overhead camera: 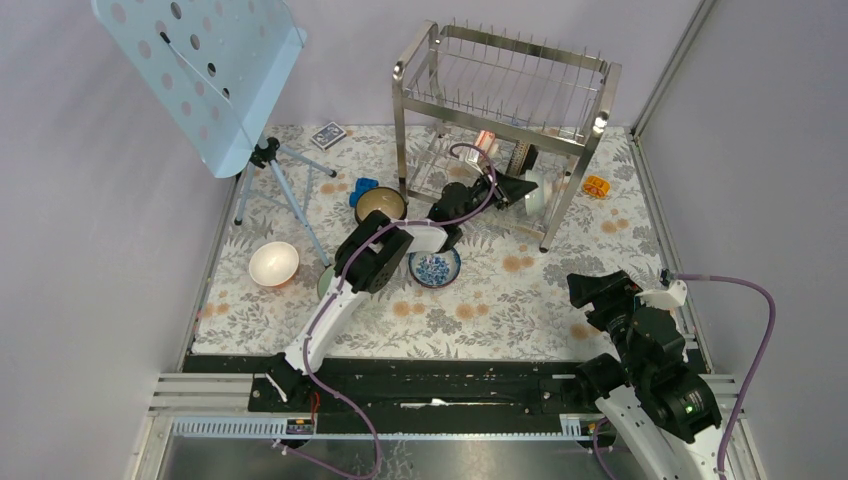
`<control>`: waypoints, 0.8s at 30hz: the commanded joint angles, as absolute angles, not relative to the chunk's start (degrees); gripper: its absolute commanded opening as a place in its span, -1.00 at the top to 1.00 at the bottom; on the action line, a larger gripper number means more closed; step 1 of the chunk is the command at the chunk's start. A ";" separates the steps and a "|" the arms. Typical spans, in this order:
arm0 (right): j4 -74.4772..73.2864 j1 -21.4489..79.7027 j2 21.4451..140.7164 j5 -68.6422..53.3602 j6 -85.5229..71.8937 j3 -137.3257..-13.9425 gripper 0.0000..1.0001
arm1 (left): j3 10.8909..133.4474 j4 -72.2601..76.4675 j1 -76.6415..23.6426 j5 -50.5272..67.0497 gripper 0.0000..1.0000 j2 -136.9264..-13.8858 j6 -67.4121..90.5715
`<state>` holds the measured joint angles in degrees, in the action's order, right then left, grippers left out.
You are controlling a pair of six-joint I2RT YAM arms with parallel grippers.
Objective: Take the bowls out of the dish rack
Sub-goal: Pick up the bowl from the dish rack.
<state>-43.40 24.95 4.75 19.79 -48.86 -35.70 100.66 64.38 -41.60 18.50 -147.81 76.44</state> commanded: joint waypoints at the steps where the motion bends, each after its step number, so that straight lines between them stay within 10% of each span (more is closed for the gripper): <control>1: -41.40 24.63 4.37 18.86 -48.10 -35.41 -0.60 | 105.48 80.63 -39.02 16.54 1.00 -140.90 79.40; 24: -41.35 24.70 4.35 18.69 -48.12 -35.35 -0.59 | 104.60 83.22 -37.70 23.23 1.00 -138.81 87.67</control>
